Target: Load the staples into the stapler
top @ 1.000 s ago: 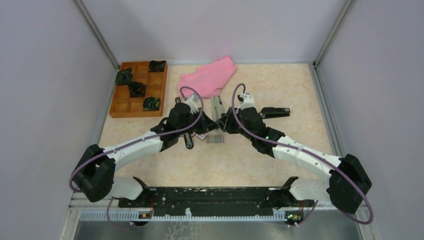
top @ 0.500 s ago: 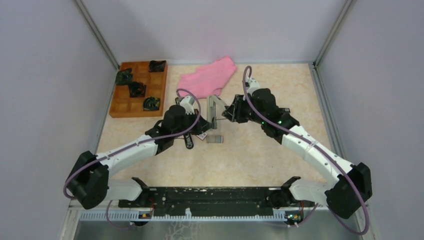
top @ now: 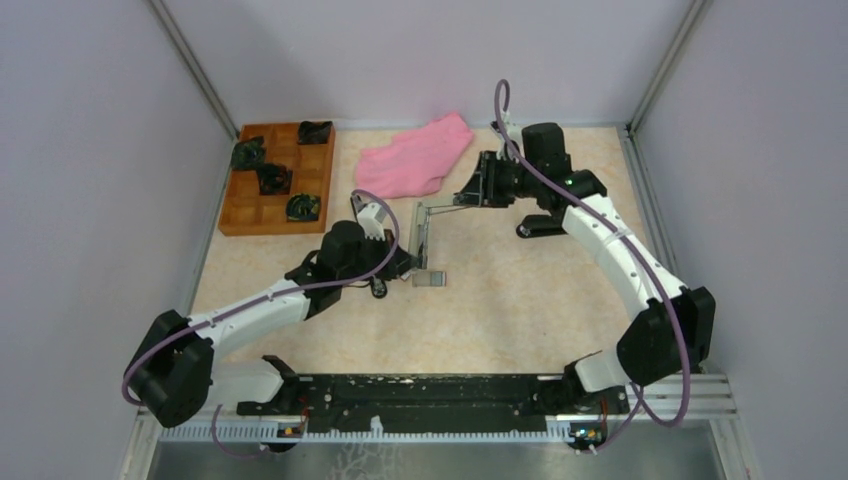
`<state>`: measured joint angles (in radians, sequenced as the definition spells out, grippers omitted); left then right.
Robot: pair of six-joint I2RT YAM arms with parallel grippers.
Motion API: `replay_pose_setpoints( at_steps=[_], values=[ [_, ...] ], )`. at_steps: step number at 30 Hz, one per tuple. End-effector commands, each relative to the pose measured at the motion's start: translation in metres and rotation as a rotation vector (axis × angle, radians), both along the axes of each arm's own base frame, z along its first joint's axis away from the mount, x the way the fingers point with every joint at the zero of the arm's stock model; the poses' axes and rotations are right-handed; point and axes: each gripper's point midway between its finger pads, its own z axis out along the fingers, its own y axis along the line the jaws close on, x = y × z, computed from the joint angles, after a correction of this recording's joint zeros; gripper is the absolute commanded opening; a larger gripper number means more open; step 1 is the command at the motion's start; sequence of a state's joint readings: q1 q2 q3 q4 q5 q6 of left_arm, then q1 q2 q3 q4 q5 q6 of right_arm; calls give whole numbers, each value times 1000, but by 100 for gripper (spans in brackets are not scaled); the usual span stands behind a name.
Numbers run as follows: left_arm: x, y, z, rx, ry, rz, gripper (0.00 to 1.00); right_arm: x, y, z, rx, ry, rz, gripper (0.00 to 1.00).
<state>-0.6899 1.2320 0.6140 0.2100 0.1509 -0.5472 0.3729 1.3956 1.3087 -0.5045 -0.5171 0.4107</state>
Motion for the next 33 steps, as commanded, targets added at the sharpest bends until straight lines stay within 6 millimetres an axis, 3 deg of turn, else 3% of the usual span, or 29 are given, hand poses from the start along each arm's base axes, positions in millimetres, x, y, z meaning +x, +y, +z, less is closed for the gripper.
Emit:
replay_pose_setpoints(
  at_steps=[1, 9, 13, 25, 33],
  values=[
    [-19, -2, -12, 47, 1, -90, 0, 59, -28, 52, -30, -218, -110, 0],
    [-43, -26, -11, 62, -58, -238, 0, 101, -32, 32, -47, -141, -120, 0],
    [-55, -39, -7, 49, -94, -308, 0, 119, -26, 5, -59, -65, -107, 0],
    [-75, -66, 3, -44, -111, -418, 0, 140, -19, -57, -99, 82, -95, 0],
    [-75, -68, 11, -120, -84, -379, 0, 150, -18, -75, -103, 117, -108, 31]
  ],
)
